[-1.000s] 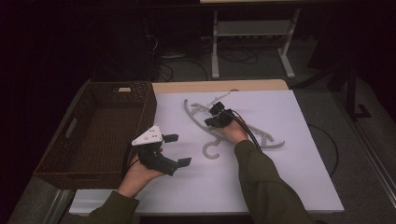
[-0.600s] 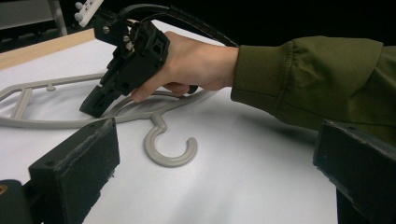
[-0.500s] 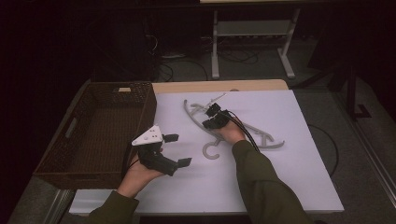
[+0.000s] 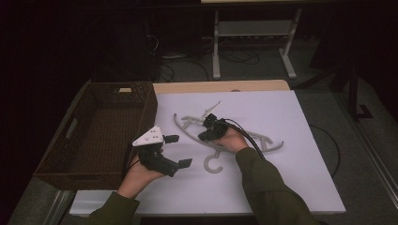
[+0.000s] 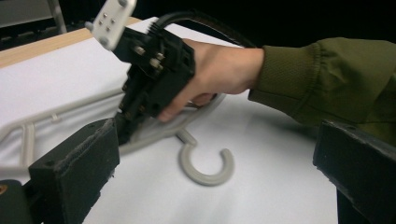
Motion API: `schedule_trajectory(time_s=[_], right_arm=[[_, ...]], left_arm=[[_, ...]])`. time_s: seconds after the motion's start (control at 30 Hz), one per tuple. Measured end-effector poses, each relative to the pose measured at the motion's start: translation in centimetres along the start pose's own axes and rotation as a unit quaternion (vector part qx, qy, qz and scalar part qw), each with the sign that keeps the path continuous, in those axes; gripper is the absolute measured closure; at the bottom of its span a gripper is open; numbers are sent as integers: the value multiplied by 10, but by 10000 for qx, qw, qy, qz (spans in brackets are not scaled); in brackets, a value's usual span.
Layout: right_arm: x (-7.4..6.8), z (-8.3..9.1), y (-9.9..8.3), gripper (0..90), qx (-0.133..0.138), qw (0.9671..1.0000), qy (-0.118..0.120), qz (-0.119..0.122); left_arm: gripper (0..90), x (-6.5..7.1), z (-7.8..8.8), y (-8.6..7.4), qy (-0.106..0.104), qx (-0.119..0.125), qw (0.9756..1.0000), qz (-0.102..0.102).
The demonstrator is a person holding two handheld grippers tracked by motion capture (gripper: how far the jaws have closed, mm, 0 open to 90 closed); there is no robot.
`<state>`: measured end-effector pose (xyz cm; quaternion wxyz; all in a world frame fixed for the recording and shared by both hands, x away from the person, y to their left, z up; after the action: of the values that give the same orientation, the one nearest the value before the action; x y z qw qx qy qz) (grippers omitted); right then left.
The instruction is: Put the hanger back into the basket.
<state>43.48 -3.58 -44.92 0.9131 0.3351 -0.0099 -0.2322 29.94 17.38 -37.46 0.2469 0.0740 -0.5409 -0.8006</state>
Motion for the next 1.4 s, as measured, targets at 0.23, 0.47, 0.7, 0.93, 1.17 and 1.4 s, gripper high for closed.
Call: schedule_trajectory(time_s=[0.23,0.47,0.7,0.93,1.17,1.4], right_arm=[[-24,2,-9,898,-70,9983,485,310],[-52,5,-20,898,-169,9938,917,604],[-65,15,-28,897,-44,9941,841,688],[-54,59,-49,897,284,9984,197,450],[-40,110,-95,897,415,9973,-422,-430],[-18,121,-129,897,176,9913,-998,-841]], left_arm=[[3,-1,0,0,12,2,10000,24],[3,-1,-1,0,4,1,10000,20],[3,0,-1,0,-1,-10,10000,4],[3,-1,-1,0,-8,5,10000,27],[3,0,-2,0,-4,-27,10000,13],[3,1,-5,0,-32,-41,10000,-9]])
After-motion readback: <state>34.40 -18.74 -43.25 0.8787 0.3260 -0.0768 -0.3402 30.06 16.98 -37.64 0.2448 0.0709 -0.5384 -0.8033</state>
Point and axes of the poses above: each handheld gripper's, and its own axes: z roughly backward along the jaws, y roughly out of its top, x roughly to its right, the point moved 1 cm from there along -z, roughly forward along the jaws, and after that the axes turned 2 degrees about y, right-handed, at the moved point
